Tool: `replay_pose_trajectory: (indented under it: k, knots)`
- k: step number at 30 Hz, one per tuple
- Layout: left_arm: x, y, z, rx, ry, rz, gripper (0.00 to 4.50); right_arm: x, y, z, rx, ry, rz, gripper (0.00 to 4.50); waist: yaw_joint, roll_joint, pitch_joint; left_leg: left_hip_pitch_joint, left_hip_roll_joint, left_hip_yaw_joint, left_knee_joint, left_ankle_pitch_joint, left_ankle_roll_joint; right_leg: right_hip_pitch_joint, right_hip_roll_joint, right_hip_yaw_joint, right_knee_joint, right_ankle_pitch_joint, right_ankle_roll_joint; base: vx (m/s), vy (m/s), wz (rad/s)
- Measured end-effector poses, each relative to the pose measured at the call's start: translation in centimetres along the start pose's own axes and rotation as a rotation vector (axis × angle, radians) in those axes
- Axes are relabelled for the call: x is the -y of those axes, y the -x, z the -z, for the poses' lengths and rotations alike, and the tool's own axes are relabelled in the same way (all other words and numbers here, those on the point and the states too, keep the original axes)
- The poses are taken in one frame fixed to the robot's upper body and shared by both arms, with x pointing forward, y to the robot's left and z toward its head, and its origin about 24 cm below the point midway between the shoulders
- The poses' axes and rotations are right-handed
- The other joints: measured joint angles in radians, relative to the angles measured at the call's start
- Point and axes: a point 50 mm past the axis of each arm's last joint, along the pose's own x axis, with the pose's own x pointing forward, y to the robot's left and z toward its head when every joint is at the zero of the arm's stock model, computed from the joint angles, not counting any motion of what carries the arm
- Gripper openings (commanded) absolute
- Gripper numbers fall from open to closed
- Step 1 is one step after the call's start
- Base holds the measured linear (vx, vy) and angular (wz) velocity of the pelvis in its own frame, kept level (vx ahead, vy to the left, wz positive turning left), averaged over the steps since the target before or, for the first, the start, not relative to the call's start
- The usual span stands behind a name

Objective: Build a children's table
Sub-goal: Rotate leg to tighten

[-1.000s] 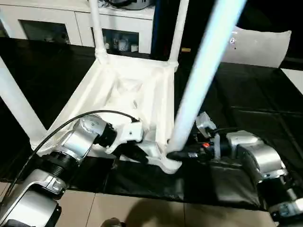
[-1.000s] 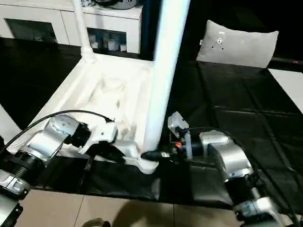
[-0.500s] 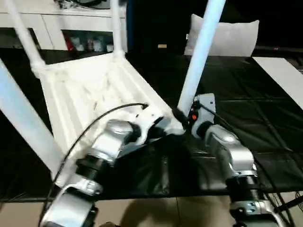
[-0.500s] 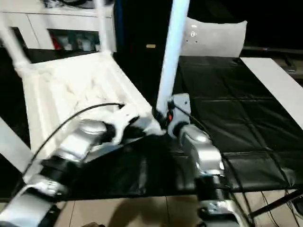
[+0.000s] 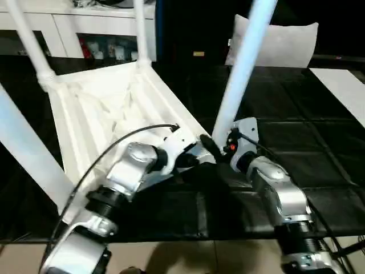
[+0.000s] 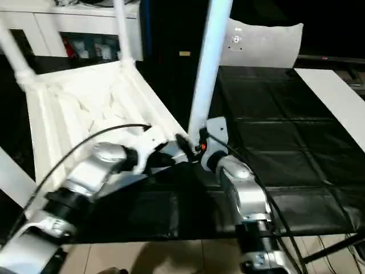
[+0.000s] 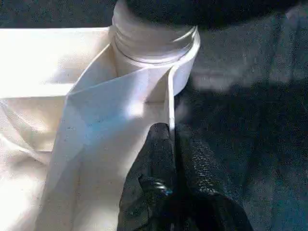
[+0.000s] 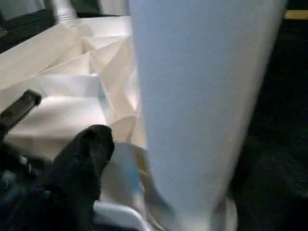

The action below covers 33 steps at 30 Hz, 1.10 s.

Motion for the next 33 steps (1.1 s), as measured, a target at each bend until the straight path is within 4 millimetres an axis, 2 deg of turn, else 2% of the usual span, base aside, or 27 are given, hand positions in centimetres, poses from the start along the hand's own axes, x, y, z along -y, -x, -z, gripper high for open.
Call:
replay_pose_trajectory:
  k: [7,12,13,17,21,26,33]
  knots:
    - [-0.8,2.4,1.2,-0.036,-0.09,0.12,0.0,1.0,2.0,-0.2,-0.069,0.127,-0.274,4.43,0.01,0.0,0.0,-0.001,0.0,0.0,0.001,0.0,0.0,0.0,0.0,0.0,0.0,0.001,0.0,0.0,0.0,0.0]
    - [-1.1,4.3,1.9,-0.076,-0.147,0.238,0.0,0.9,2.7,0.1,-0.109,0.116,-0.473,4.43,0.032,0.0,0.0,0.0,0.0,0.0,0.002,0.0,0.0,0.001,0.0,0.0,0.0,0.001,-0.001,0.0,0.0,0.0]
    - [-1.1,4.5,2.0,-0.084,-0.161,0.265,0.0,0.7,2.6,0.0,-0.111,0.113,-0.509,4.18,0.035,0.0,0.0,0.0,0.0,0.0,0.002,0.0,0.0,0.001,0.0,-0.001,0.0,0.001,-0.001,0.0,0.0,0.0]
    - [-0.7,4.9,2.2,-0.101,-0.225,0.347,0.0,0.3,2.3,-0.3,-0.11,0.098,-0.618,3.95,0.056,0.0,0.0,-0.001,0.0,0.0,0.007,-0.001,0.002,0.003,-0.001,-0.001,0.001,0.001,-0.002,0.0,0.0,0.0]
    - [-0.3,4.9,2.3,-0.108,-0.27,0.409,0.0,-0.1,2.1,0.3,-0.157,0.079,-0.713,3.62,0.067,-0.001,0.0,-0.001,0.0,0.001,0.009,-0.001,0.002,0.005,-0.002,-0.001,0.001,0.002,-0.003,0.0,0.0,0.0]
    - [-0.2,4.7,2.3,-0.117,-0.302,0.455,0.0,0.1,2.4,1.0,-0.19,0.045,-0.755,3.16,0.069,-0.002,0.0,0.0,0.0,0.001,0.01,-0.001,0.002,0.005,-0.003,-0.001,0.001,0.004,-0.005,0.0,0.0,0.0]
    - [-0.3,4.7,2.2,-0.124,-0.328,0.473,0.0,-0.1,2.0,0.8,-0.208,0.051,-0.817,2.47,0.071,-0.003,-0.001,0.0,0.001,0.001,0.01,-0.001,0.002,0.005,-0.002,-0.001,0.003,0.004,-0.005,0.0,0.0,0.0]
